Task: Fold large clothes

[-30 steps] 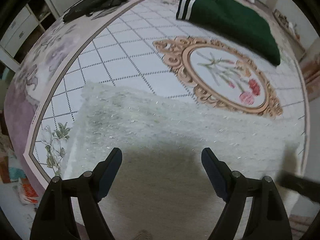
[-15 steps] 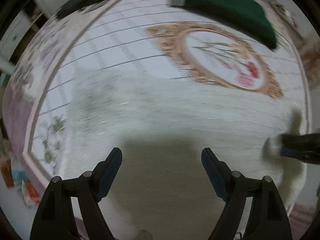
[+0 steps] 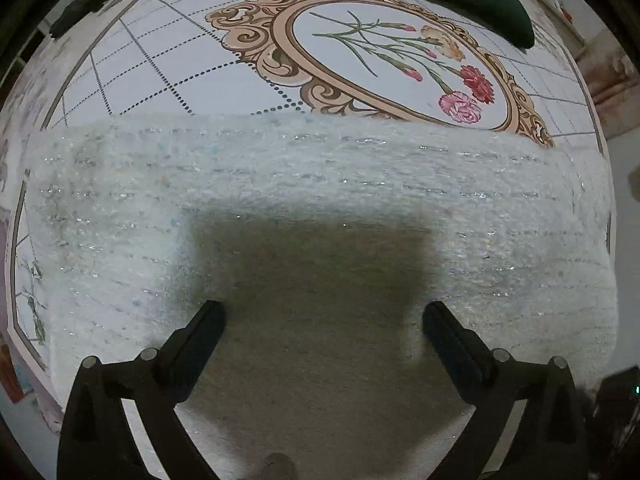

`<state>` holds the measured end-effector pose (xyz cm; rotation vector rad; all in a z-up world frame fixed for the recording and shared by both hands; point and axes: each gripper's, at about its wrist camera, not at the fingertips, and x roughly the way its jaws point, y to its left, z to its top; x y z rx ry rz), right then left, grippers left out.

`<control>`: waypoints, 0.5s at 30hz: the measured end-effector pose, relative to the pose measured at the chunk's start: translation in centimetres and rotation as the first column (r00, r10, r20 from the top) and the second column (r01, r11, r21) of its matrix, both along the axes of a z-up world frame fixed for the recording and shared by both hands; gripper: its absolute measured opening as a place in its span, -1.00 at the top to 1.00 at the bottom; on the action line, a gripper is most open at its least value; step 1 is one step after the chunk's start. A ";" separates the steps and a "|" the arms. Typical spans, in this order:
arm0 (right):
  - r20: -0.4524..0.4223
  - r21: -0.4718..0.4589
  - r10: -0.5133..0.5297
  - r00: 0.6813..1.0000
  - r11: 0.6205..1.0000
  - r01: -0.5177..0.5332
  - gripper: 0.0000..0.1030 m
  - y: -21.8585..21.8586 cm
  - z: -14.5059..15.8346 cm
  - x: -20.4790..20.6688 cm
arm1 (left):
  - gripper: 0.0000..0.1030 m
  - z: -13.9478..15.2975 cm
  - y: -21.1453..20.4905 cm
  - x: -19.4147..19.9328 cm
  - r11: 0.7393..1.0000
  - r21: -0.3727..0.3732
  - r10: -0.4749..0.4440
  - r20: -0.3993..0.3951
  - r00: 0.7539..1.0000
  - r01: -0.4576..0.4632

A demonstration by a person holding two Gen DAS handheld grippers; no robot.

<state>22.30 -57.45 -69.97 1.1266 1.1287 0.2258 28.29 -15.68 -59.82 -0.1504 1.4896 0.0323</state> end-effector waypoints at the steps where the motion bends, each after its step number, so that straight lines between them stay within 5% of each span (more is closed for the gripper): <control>1: 0.038 0.018 -0.020 0.999 1.000 0.019 -0.96 -0.1 0.0 0.3 | -1.00 0.0 0.0 0.0 1.000 0.007 -0.008 0.001 1.000 0.008; 4: 0.127 0.107 -0.083 0.988 0.992 0.070 -0.84 0.4 -0.3 2.5 | -1.00 0.1 -0.7 0.4 0.998 0.048 -0.044 0.016 0.999 0.043; 7: 0.131 0.178 -0.143 0.981 0.977 0.119 0.18 1.2 -1.5 4.5 | -1.00 0.3 -1.0 0.7 0.996 0.073 -0.052 0.041 0.998 0.049; 8: 0.131 0.195 -0.170 0.977 0.970 0.143 0.32 1.3 -1.6 4.7 | -1.00 0.2 -0.9 1.1 0.996 0.071 -0.048 0.040 0.998 0.045; 15: 0.268 0.034 -0.163 0.950 0.987 0.160 0.53 2.2 5.3 4.7 | -1.00 -0.6 -1.9 3.5 0.999 0.014 -0.051 0.044 0.998 0.050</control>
